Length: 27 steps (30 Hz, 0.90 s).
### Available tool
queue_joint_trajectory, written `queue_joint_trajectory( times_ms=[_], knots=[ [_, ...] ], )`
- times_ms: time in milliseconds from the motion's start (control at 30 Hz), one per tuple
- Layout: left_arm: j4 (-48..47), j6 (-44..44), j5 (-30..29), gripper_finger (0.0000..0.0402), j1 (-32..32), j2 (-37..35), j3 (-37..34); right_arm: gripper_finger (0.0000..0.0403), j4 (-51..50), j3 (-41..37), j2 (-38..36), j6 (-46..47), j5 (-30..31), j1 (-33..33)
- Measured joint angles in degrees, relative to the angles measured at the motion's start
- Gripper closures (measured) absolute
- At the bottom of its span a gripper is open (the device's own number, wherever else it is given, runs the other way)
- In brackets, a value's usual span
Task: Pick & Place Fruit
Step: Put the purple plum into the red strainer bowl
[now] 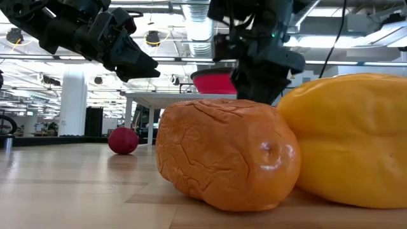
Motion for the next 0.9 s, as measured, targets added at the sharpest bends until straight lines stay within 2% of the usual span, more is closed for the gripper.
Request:
queue_joint_trajectory(
  times_ms=[200, 433, 633, 900],
  knots=[
    [-0.31, -0.02, 0.00, 0.0189, 0.00, 0.01, 0.00, 0.0112, -0.21, 2.32, 4.08, -4.40, -2.02, -0.60],
    [-0.31, -0.02, 0.00, 0.0189, 0.00, 0.01, 0.00, 0.0115, -2.93, 2.13, 4.87, -3.58, -0.39, -0.65],
    [-0.26, -0.02, 0.02, 0.0189, 0.00, 0.01, 0.00, 0.0140, -2.15, 1.80, 5.03, -2.80, -0.20, -0.65],
    [-0.24, -0.02, 0.02, 0.0189, 0.00, 0.01, 0.00, 0.0190, -2.83, 1.75, 4.89, 3.15, -0.19, -0.98]
  ],
)
